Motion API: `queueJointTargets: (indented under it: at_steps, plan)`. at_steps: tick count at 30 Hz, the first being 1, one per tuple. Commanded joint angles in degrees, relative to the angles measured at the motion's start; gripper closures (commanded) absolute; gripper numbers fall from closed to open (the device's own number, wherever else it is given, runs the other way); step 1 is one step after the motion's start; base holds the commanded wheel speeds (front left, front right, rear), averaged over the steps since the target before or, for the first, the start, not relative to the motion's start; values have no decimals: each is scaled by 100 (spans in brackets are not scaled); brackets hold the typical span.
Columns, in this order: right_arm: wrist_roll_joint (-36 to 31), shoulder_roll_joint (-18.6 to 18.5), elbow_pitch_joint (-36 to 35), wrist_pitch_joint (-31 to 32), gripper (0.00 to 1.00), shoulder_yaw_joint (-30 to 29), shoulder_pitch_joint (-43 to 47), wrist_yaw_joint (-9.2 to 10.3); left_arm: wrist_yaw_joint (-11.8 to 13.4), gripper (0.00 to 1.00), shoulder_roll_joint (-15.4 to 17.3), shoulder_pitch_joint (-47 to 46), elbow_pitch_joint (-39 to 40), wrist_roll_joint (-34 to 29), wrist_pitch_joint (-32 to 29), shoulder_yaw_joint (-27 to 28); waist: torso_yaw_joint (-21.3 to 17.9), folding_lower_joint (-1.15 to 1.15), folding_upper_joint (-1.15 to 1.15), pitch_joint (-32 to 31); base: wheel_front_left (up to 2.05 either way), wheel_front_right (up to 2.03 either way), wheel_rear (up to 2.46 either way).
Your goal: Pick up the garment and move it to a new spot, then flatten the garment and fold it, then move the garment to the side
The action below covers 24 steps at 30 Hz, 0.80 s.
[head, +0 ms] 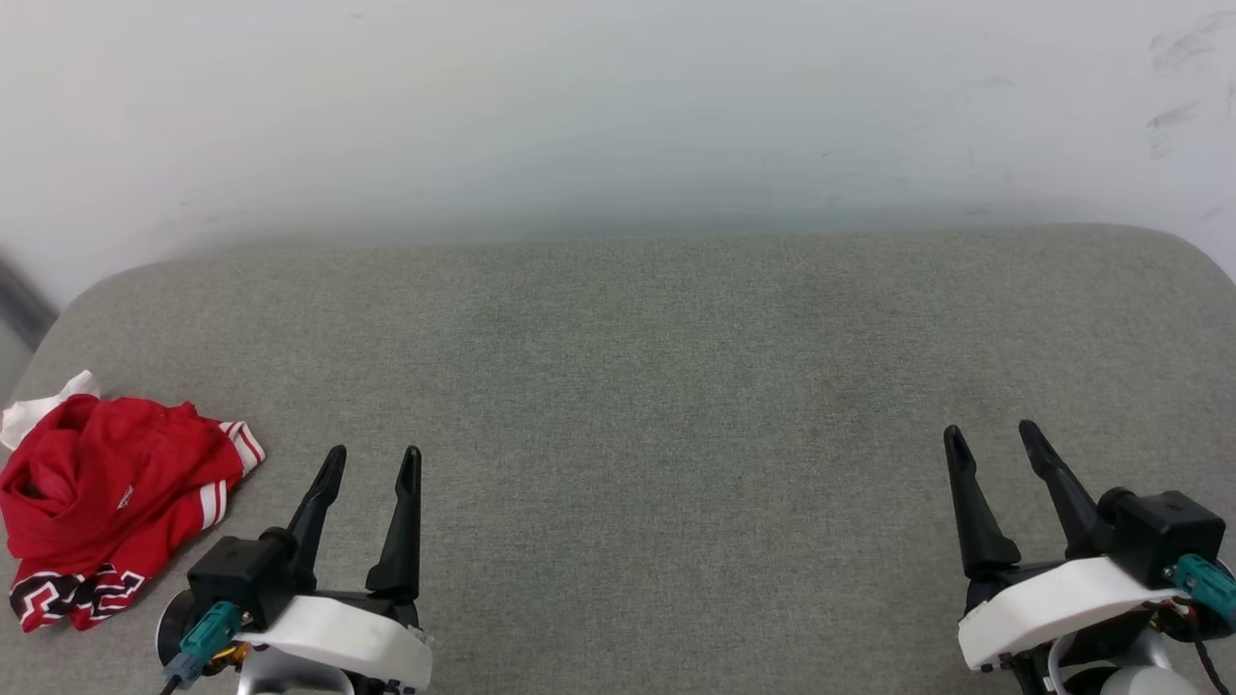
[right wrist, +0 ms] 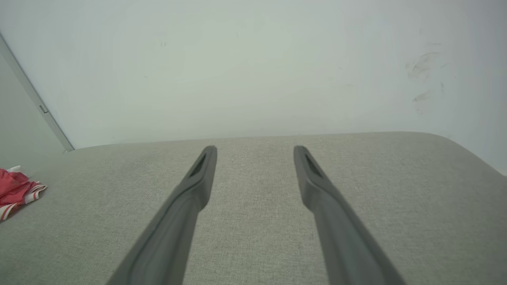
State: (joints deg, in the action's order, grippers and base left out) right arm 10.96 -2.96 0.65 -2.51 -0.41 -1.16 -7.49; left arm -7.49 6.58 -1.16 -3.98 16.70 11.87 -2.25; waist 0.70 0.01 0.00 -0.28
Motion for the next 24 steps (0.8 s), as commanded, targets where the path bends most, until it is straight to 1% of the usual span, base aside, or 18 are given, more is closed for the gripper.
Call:
queueJointTargets:
  at_steps: [1, 14, 24]
  plan:
    - [-136, 11, -61, -21, 0, 8, 20, 0, 1, 0, -1, 38, 0, -122, 59, -2, 0, -1, 0, 2, 0, 0, 0]
    - [-402, 12, -30, -48, 0, -13, 57, 0, 1, 0, -28, 25, -116, -601, 207, -27, 1, -1, 0, 8, 0, 0, 0]
    - [-561, 13, 0, -122, 0, -35, 84, 0, 1, 0, -55, 30, -204, -791, 309, -42, 4, -1, 0, 7, 0, 0, 0]
